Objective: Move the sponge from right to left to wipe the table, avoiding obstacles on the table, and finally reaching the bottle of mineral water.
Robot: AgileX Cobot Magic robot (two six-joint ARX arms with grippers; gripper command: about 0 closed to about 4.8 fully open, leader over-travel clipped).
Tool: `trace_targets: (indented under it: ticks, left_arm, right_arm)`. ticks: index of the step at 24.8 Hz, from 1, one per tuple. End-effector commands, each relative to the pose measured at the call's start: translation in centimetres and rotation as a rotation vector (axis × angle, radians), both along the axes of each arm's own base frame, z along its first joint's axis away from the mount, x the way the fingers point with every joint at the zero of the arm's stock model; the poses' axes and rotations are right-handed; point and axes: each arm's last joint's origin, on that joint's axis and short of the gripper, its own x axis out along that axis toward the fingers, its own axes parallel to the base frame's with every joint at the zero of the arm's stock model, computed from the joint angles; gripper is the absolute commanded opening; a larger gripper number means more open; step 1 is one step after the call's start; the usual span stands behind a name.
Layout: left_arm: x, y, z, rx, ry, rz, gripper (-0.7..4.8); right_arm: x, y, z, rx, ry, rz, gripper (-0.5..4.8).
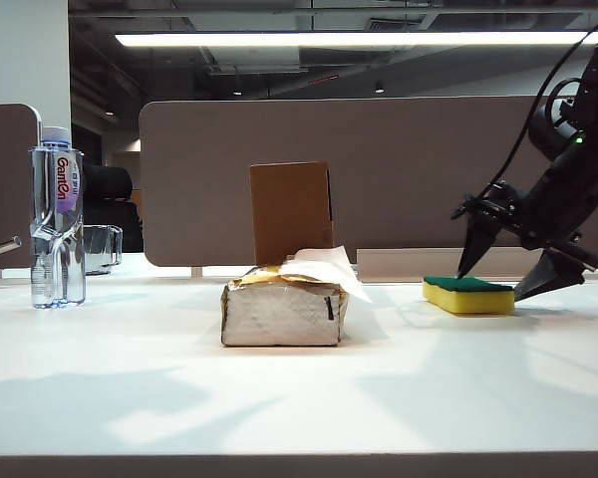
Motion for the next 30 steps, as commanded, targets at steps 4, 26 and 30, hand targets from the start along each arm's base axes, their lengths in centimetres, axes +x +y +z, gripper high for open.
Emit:
trace_targets:
  ticks: [4, 26, 30]
  left_arm:
    - [-0.1, 0.0, 0.2, 0.001, -0.007, 0.0, 4.66]
    - [-0.1, 0.0, 0.2, 0.001, -0.007, 0.0, 4.57]
    - [-0.1, 0.0, 0.2, 0.001, -0.007, 0.0, 4.57]
  right_arm:
    - [0.6, 0.9, -0.6, -0.008, -0.024, -0.008, 3.53]
    - [0.8, 0.7, -1.1, -0.075, -0.029, -0.061, -0.08]
    - [0.8, 0.7, -1.1, -0.076, -0.026, -0.061, -0.09]
